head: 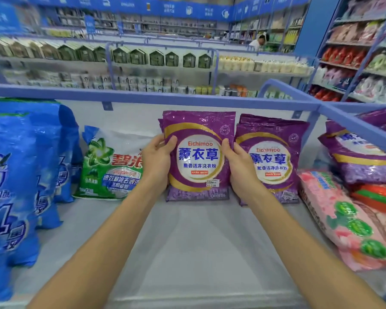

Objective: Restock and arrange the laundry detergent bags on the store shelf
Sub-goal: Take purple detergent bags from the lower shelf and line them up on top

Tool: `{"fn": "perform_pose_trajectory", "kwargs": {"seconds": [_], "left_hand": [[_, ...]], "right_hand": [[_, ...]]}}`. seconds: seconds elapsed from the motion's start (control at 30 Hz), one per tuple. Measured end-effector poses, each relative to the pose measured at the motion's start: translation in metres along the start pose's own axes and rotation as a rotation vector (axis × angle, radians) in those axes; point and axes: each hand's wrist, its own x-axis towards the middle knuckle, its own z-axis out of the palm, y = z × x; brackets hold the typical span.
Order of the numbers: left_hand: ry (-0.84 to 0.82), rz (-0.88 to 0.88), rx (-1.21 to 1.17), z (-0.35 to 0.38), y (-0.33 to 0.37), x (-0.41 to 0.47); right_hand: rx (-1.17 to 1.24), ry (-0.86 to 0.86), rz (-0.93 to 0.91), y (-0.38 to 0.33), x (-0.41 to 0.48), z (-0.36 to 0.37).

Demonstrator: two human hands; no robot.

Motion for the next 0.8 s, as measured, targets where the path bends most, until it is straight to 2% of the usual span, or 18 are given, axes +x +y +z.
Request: {"fn": "perform_pose_trajectory", "kwargs": {"seconds": [0.1,0.2,0.27,0.33,0.53,0.8], "left_hand": [[0.009,-0.019,0.152,-0.009,-0.003,-0.006],[-0.092,-0.033,0.350,-0.030,-0.012,-0.017],[-0.173,-0.063,0.599,-0.041,-0.021,-0.025],[-0.194,-0.044,0.810,-0.044,-0.031,-0.027],[-0.171,0.067,0.926,-0.042,-0.031,-0.027],[-0.207,0.116,1.106,-0.042,-0.035,-0.034]], "right_hand": [[-0.169,-0.046,-0.043,0.001,-0.007,-0.009],[-0.452,-0.124,-0.013,0.019,-0.024,-0.027],[-0.722,-0.131,0.010,0.033,-0.038,-0.029],[-0.877,-0.078,-0.047,0.040,-0.042,-0.026],[-0.908,-0.097,-0.072,0.033,-0.037,-0.021],[-0.975,0.039,-0.057,0.045,-0.051,-0.014]]}}
